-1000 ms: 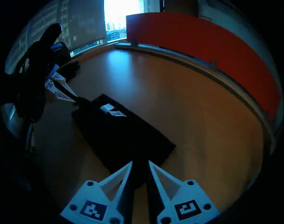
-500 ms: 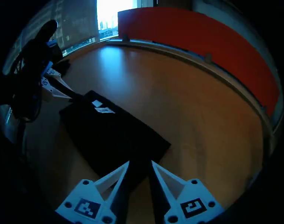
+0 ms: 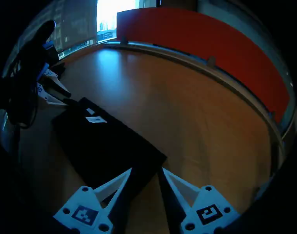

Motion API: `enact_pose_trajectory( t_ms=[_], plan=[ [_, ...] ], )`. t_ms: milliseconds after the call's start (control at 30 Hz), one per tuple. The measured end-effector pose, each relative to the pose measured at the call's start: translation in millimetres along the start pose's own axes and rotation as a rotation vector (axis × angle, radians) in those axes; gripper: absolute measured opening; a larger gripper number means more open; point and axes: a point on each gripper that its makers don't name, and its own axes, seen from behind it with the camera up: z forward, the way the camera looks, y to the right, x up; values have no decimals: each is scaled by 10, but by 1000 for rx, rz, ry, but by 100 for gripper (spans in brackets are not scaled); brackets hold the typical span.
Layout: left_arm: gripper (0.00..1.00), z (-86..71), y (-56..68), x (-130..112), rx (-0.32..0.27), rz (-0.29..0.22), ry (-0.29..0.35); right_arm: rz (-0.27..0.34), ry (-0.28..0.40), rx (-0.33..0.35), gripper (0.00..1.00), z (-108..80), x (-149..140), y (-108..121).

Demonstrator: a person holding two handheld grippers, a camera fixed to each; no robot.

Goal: Fold towel

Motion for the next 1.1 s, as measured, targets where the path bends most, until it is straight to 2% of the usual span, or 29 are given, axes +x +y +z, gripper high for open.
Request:
enact_pose_trajectory(
  t_ms=[100,167,233,300,433,533,600,667,867,1100],
  plan=[
    [64,13,-45,18,8,3,0,7,4,-7,45,21,26,41],
    [74,26,-75,33,14,5,1,8,5,-11,45,31,41,66],
    [78,33,-109,56,22,10,4,6,6,-17,45,41,54,90],
    [78,38,-141,78,30,15,6,4,7,-22,45,52,67,110],
    [89,42,-204,119,47,22,10,7,9,-29,47,69,97,141],
    [90,38,-244,142,60,23,15,14,16,-29,48,74,127,146],
    [91,30,-261,152,66,21,19,19,24,-29,57,72,150,146],
    [91,19,-269,158,69,19,23,23,34,-32,69,61,173,152],
    [91,-21,-301,132,75,7,27,28,41,-39,77,26,166,161],
    [91,-101,-266,67,64,0,27,30,41,-31,77,-40,122,71]
  ],
)
